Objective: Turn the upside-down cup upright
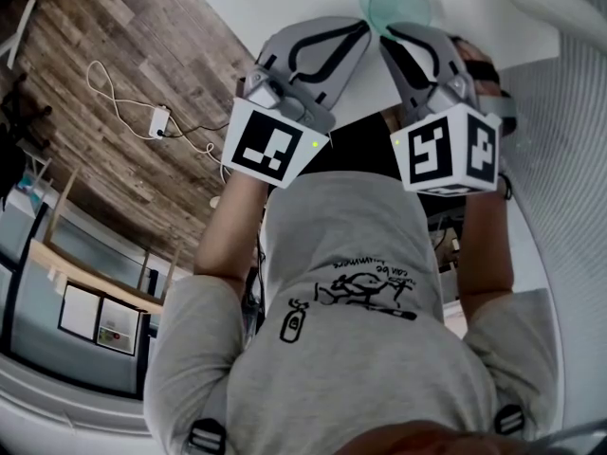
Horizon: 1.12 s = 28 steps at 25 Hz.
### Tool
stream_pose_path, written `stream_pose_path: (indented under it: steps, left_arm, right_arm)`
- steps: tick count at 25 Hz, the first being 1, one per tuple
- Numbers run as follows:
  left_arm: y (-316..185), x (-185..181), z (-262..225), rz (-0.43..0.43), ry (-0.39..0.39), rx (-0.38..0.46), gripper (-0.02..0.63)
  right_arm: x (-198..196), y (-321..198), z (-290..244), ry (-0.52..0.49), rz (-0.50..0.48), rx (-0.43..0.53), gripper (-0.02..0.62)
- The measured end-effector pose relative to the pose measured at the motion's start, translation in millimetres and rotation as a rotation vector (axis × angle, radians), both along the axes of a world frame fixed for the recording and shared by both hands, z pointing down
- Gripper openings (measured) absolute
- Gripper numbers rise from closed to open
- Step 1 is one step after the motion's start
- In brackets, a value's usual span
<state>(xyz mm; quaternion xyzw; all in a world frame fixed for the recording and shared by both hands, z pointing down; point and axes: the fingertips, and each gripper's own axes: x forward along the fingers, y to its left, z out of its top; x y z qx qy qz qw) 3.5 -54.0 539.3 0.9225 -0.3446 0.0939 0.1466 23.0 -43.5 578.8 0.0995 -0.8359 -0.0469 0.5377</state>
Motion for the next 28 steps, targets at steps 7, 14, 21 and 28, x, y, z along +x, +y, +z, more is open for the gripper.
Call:
stream_pose_path:
  steps: [7, 14, 21, 28]
  left_arm:
    - [-2.3, -1.6, 7.6, 0.001, -0.006, -0.005, 0.006]
    - [-3.6, -5.6, 14.4, -0.007, -0.008, -0.013, 0.006]
    - [0.8, -3.1, 4.1, -0.002, -0.016, -0.006, 0.006]
    - [3.2, -0.1, -5.4, 0.0, -0.017, 0.007, 0.006]
  right_arm:
    - [-3.8, -3.8, 13.3, 0.041, -0.042, -0.009, 0.055]
    - [-6.8, -5.1, 24.0, 0.022, -0.038, -0.026, 0.052]
    - [-4.2, -2.7, 17.0, 0.007, -0.012, -0.032, 0.051]
    - [-4.4, -0.3, 5.9, -0.013, -0.01, -0.028, 0.05]
